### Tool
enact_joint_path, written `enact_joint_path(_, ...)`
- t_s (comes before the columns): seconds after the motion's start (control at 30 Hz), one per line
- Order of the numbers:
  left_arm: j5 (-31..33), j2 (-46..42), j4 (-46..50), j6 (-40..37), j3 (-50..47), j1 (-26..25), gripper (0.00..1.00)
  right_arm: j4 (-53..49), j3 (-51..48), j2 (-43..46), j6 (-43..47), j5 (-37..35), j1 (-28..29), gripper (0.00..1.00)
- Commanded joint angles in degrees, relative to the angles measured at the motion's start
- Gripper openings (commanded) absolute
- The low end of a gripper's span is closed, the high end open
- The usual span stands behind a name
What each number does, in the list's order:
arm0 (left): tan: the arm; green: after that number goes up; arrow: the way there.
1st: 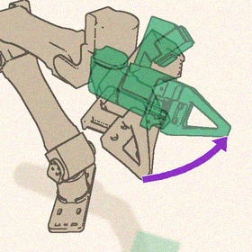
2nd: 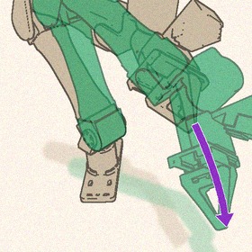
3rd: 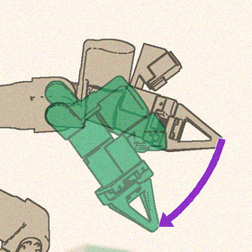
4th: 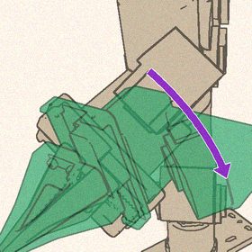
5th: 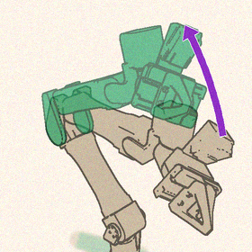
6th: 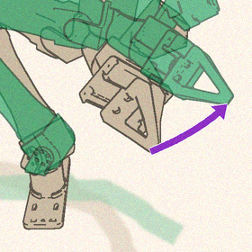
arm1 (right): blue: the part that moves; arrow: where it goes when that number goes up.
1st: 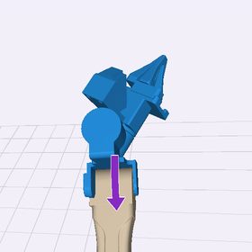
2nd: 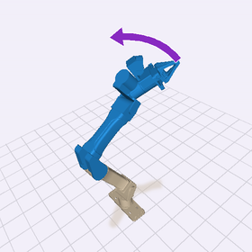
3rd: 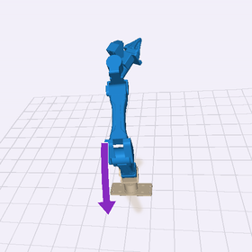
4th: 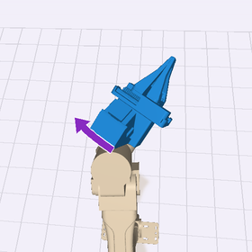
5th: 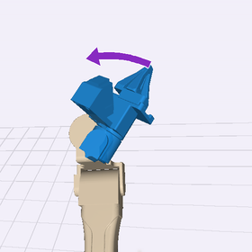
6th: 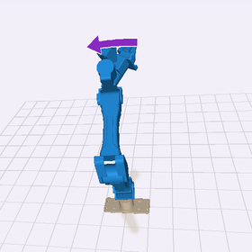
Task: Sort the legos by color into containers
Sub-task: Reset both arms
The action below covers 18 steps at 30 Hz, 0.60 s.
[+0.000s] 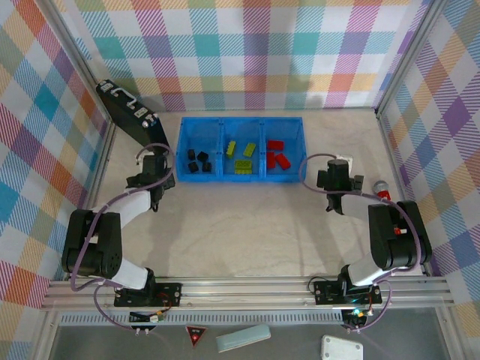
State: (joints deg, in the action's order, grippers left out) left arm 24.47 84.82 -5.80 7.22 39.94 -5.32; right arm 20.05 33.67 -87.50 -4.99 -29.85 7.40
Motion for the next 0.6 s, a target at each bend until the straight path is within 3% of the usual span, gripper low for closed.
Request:
enact_joint_path(0.0, -8.78, -0.12, -18.52, -4.23, -4.77, 1.75, 1.0, 12.71, -1.93, -0.35, 2.49, 6.55, -0.59, 0.99)
enact_joint_path(0.1, -13.19, 2.12, -24.7, -5.69, -7.85, 2.02, 1.0, 17.28, -4.76, 0.91, 3.92, 10.89, -1.01, 0.99)
enact_joint_path(0.17, -16.34, 3.63, -33.93, -7.1, -11.97, 2.07, 1.0, 20.29, -6.63, 1.63, 5.08, 13.81, -1.07, 0.99)
enact_joint_path(0.37, -21.62, 6.03, -43.17, -9.29, -15.89, 1.99, 1.0, 24.15, -9.2, 2.51, 6.5, 17.67, -1.24, 0.99)
enact_joint_path(0.57, -21.71, 5.8, -42.36, -9.24, -15.77, 2.05, 1.0, 25.36, -9.94, 2.65, 6.61, 18.63, -1.33, 0.99)
